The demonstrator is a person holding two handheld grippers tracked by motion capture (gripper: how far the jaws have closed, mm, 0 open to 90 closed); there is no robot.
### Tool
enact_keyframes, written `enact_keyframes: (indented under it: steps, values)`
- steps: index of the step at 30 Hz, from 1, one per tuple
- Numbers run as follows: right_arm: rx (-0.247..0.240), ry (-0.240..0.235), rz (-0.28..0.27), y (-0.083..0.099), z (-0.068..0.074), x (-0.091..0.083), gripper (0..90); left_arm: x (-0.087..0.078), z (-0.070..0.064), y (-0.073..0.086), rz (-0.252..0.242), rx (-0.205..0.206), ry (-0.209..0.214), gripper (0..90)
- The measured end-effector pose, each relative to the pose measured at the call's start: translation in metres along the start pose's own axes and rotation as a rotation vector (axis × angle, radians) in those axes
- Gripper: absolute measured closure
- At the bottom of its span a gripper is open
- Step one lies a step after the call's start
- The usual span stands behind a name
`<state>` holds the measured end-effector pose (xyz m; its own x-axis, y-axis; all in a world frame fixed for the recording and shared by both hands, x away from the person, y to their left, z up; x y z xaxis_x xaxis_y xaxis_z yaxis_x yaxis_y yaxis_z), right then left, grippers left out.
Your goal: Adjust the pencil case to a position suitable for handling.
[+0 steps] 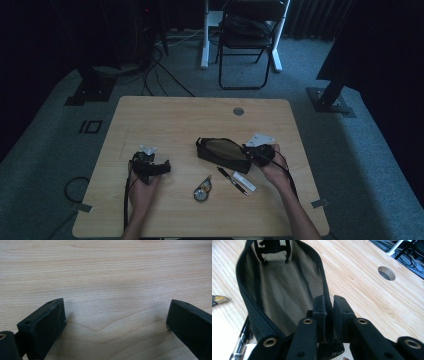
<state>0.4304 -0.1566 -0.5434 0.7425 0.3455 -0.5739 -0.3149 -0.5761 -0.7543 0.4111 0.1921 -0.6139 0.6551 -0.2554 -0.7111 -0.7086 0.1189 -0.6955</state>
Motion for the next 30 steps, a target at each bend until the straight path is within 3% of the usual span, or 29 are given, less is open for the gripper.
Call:
enact_keyframes:
  steps: [6,12,14,15,19,30]
  values:
    - [0.091,0.011,-0.096,-0.01,-0.005,-0.023,62.9,0.0,0.0,0.0,0.0,0.0,0.0,2.7]
    - [0.198,0.001,-0.157,-0.005,0.002,-0.043,58.2,0.0,0.0,0.0,-0.002,-0.003,-0.002,2.7]
    - [0.203,-0.008,-0.142,-0.003,0.004,-0.043,56.9,0.001,0.0,-0.001,-0.002,-0.005,-0.003,2.7]
    - [0.173,0.007,-0.105,-0.001,0.006,-0.043,55.2,0.001,0.0,-0.001,-0.002,-0.005,-0.004,2.7]
    - [0.202,-0.019,-0.123,-0.001,0.012,-0.05,53.6,0.001,0.0,-0.001,-0.002,-0.005,-0.004,2.7]
    - [0.234,-0.016,-0.116,0.012,0.015,-0.057,52.2,0.001,0.0,-0.001,-0.002,-0.005,-0.004,2.7]
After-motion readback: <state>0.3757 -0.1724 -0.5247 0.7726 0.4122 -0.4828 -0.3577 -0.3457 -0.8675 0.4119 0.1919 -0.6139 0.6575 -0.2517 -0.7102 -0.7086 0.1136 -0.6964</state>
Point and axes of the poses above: each handheld gripper's, and its own axes: x roughly forward along the jaws, y roughly out of its underside, z roughly to its left, the point moved 8 cm from there along x, roughly forward along the jaws, and after that the axes turned 10 degrees about y, right-handed, at the moved point
